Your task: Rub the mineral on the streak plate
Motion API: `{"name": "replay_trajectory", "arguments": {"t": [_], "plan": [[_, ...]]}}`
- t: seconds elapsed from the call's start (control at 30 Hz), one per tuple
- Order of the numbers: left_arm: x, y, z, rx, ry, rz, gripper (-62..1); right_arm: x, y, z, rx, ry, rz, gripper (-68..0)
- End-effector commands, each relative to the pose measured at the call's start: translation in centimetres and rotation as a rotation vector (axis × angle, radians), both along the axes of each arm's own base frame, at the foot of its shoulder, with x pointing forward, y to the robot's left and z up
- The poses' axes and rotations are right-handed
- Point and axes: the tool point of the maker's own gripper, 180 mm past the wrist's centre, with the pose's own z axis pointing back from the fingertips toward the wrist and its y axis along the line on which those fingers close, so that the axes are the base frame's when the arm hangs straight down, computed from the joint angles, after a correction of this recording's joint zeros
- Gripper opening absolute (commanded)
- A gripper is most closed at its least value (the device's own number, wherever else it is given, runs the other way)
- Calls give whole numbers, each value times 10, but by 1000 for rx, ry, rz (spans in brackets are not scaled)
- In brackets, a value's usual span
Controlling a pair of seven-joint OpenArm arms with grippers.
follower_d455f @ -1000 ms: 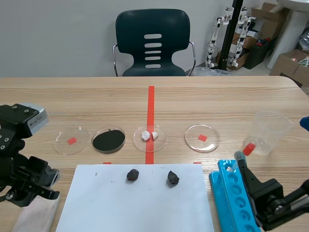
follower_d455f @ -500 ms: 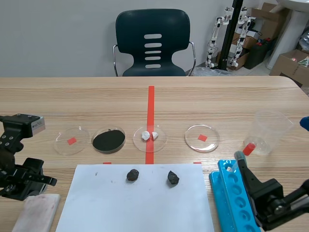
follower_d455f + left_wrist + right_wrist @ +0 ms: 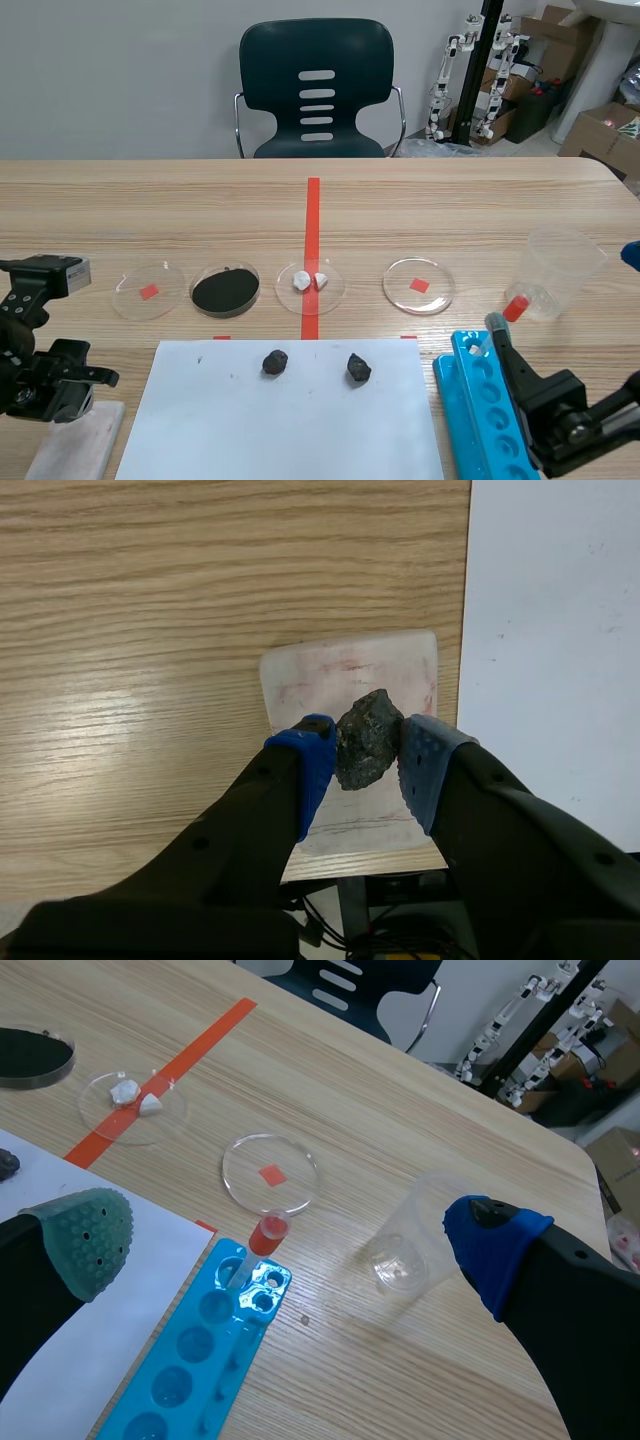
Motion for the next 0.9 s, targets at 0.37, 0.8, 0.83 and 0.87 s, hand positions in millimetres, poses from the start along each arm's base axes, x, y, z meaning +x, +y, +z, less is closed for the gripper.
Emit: {"name": "replay_trajectory", "arguments": {"t": [0.37, 0.8, 0.83, 0.87], "plan": [[-8, 5, -15, 1, 48, 43, -496, 3, 2, 10, 10, -36, 3, 4], [-8, 11, -26, 12, 50, 70, -496, 3, 2, 10, 10, -36, 3, 4], [-7, 11, -26, 11, 46, 70, -496, 3, 2, 10, 10, -36, 3, 4], [-5, 10, -26, 8, 36, 70, -496, 3, 2, 10, 10, -36, 4, 4]]}}
